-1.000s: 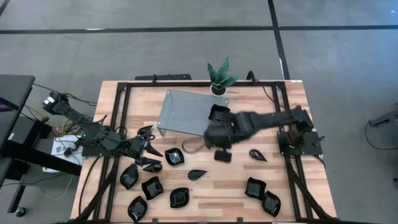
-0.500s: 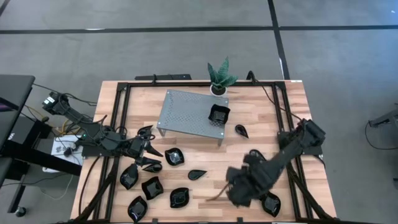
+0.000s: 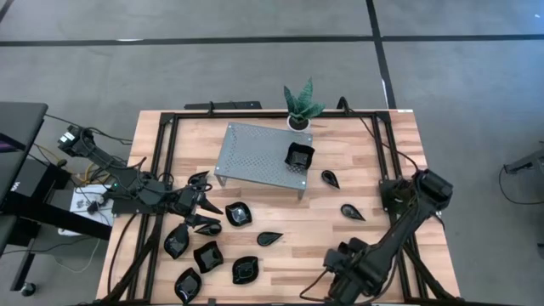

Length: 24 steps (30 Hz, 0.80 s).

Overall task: Pick & Place Mini shaped plates
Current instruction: Stack the distorted square plate on top of the distorted square plates on the shelf

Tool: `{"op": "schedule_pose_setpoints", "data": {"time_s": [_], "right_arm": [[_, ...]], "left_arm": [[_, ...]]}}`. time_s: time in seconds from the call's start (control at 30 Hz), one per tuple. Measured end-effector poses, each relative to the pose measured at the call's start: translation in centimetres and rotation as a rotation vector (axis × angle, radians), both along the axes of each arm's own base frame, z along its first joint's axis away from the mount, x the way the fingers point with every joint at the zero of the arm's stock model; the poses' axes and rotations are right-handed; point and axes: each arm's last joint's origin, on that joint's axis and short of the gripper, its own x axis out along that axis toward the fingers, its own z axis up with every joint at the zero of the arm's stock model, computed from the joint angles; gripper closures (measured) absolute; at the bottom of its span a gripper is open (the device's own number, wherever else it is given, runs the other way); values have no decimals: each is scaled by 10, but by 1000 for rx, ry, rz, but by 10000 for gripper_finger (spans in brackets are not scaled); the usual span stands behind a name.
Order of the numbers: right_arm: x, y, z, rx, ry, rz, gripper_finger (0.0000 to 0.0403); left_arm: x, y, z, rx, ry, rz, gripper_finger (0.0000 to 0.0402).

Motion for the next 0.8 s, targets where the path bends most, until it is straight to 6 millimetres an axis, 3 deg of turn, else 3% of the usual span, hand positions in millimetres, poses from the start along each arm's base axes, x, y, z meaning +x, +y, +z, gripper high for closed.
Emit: {"op": "schedule_pose_setpoints", "data": {"time_s": [0.6, 0.8], "right_arm": [[-6, -12, -40, -6, 31, 10, 211], [-5, -19, -46, -22, 50, 53, 247]], "left_arm": [[0, 0, 0, 0, 0, 0, 289], [0, 0, 0, -10, 3, 1, 289]]}}
